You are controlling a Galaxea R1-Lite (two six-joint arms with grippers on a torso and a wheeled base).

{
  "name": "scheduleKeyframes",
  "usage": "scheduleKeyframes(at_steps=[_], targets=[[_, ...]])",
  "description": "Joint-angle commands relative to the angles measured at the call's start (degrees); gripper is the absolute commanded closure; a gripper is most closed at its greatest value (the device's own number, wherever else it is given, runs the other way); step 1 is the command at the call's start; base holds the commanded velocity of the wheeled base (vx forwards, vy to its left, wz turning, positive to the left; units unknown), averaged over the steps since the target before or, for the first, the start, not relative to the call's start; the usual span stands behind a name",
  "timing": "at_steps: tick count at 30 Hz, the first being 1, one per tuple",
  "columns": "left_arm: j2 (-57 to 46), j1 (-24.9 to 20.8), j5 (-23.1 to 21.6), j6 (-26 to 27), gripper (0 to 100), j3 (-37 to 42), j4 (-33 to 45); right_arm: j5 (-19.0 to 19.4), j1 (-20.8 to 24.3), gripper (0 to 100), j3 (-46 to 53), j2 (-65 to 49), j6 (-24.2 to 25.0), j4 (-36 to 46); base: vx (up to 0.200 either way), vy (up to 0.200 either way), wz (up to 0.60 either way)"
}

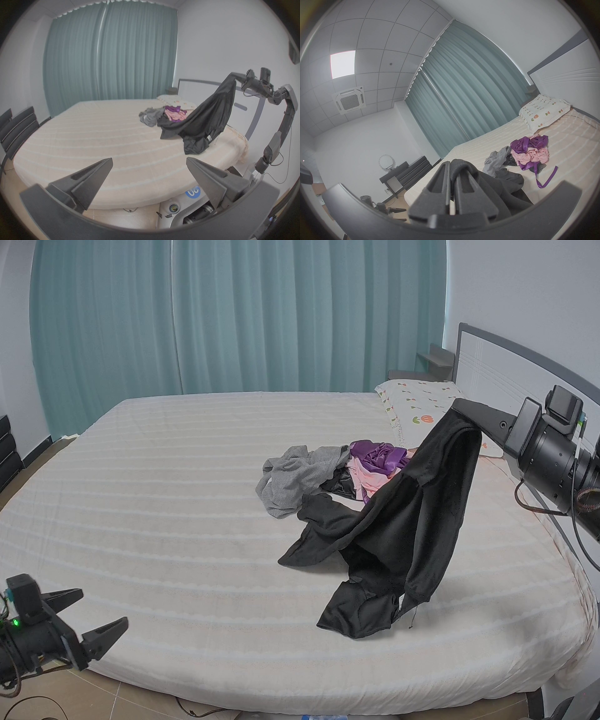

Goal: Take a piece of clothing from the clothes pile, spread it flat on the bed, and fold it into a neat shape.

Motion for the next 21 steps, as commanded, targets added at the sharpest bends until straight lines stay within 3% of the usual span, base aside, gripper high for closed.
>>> scheduleKeyframes(at_steps=[1,4,6,10,14,21], targets=[[28.8,-6.2,-0.4,-0.4,0,-2.1,-13.2,0.0,0.2,100,-0.6,1.9,-0.1,-0.1,0.000,0.000,0.00],[35.8,-8.5,-0.1,-1.3,0,-2.3,-19.1,0.1,0.2,100,-0.8,2.5,-0.1,-0.1,0.000,0.000,0.00],[45.8,-11.3,0.7,-2.5,0,-3.0,-28.7,0.1,0.2,100,-0.9,3.2,-0.1,-0.3,0.000,0.000,0.00],[57.3,-14.7,5.5,-4.4,0,-6.6,-37.3,0.1,0.4,100,-1.1,3.5,-0.1,-0.3,0.000,0.000,0.00],[65.5,-18.6,8.9,-7.2,0,-13.0,-40.4,0.1,0.4,100,-1.6,3.5,-0.1,-0.3,0.000,0.000,0.00],[76.4,-22.4,9.9,-7.3,0,-24.8,-40.5,0.0,0.4,100,-1.9,3.6,-0.1,-0.3,0.000,0.000,0.00]])
